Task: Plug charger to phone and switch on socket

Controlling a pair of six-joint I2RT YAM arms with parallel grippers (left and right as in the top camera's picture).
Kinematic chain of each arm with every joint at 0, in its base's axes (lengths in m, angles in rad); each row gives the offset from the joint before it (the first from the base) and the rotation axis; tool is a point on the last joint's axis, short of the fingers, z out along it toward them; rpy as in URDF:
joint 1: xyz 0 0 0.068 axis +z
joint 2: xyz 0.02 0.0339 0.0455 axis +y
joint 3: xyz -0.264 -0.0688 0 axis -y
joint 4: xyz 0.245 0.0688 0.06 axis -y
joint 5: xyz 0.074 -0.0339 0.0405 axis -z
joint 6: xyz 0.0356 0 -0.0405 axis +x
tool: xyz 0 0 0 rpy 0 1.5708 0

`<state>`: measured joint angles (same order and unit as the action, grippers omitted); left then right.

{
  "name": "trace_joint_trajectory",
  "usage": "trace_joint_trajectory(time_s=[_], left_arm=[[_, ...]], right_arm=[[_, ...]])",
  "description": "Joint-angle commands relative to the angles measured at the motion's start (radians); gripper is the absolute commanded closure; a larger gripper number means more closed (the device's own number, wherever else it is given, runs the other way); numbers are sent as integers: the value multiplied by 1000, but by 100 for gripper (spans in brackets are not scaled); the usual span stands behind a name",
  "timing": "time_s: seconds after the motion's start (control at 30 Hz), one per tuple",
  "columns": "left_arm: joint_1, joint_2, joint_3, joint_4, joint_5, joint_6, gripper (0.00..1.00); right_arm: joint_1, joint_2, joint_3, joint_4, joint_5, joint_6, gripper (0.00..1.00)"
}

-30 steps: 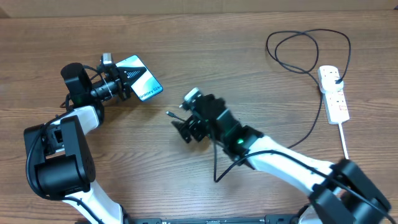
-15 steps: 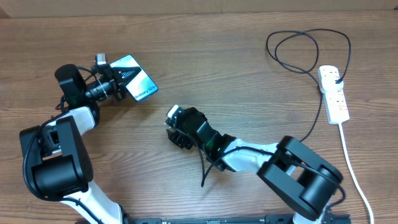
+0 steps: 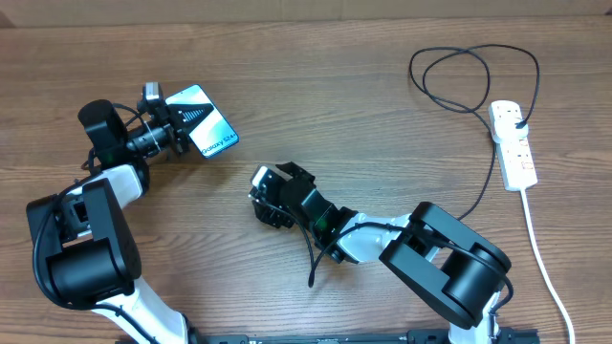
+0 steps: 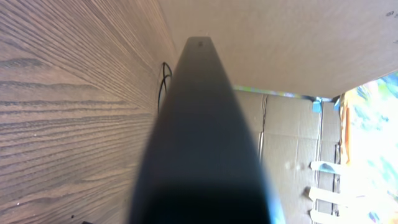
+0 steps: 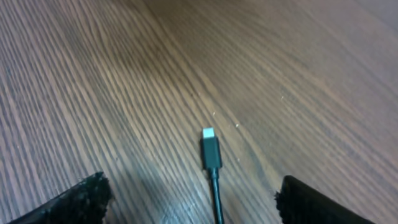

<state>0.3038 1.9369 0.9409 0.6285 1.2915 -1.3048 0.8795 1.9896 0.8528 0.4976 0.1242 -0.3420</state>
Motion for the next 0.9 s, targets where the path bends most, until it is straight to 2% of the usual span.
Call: trace_joint_trajectory(time_s=[0.0, 0.27, 0.47, 0.6, 0.67, 0.8, 0.87], left_arm=[[11, 6, 32, 12, 37, 26, 96], [10, 6, 32, 12, 42, 26, 96], [10, 6, 32, 12, 52, 26, 96], [10, 6, 32, 12, 52, 26, 96], [10, 6, 32, 12, 52, 26, 96], [10, 6, 32, 12, 52, 26, 96], [10, 6, 32, 12, 52, 26, 96]], right_arm=[[2, 12, 20, -2, 2, -6, 16], [-5, 85, 20, 36, -33, 0, 24], [-10, 104, 20, 56, -37, 0, 35], [-39, 106, 20, 69, -40, 6, 36], [-63, 106, 20, 73, -40, 47, 32], [-89, 101, 20, 47, -39, 104, 0], [-89, 80, 20, -7, -40, 110, 0]])
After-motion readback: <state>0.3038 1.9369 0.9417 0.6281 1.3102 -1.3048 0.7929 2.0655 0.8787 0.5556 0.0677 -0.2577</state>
